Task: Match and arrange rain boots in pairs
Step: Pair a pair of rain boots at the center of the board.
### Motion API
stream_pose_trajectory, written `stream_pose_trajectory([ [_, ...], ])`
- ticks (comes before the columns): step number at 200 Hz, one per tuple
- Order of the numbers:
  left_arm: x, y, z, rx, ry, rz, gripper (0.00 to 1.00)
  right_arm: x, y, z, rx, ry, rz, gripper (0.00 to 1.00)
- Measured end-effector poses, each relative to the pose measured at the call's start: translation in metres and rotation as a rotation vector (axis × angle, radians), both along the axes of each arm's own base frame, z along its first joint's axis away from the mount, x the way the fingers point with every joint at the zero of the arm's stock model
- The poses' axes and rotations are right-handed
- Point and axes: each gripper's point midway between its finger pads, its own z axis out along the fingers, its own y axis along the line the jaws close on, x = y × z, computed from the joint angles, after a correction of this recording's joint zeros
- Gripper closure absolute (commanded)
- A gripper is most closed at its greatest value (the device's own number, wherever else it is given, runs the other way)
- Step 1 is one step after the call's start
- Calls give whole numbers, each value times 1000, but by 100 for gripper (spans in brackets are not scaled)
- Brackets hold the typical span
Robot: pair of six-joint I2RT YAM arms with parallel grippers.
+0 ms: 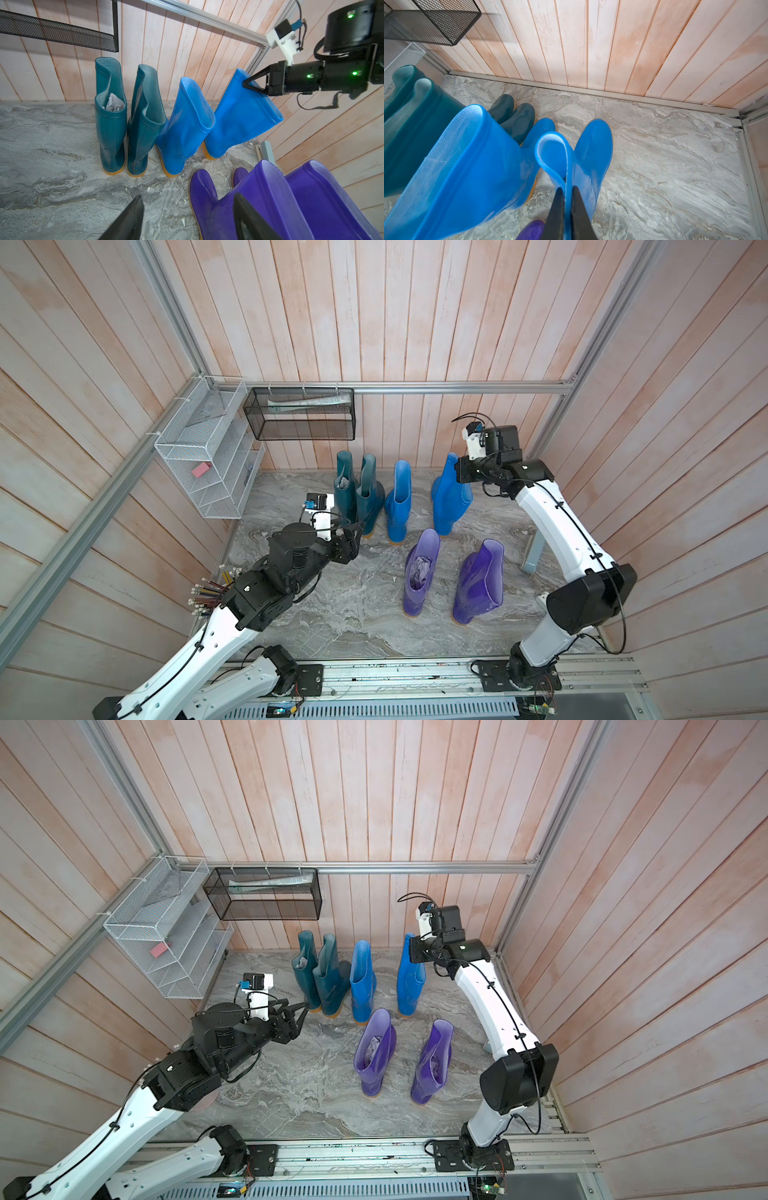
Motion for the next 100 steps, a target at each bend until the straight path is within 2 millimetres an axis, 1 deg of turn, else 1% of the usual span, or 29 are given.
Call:
stream_pose_trajectory([
  [19, 0, 1, 0, 1, 1, 4, 31, 16, 8, -7, 3, 4, 18, 99],
  [45, 0, 1, -1, 2, 2, 5, 31, 30, 16, -15, 13, 13, 34, 99],
  [73, 0, 2, -1, 3, 2, 7, 30, 31, 24, -21, 19, 24, 54, 99],
  [100, -1, 3, -1, 7, 3, 11, 30, 25, 39, -21, 26, 29, 79, 99],
])
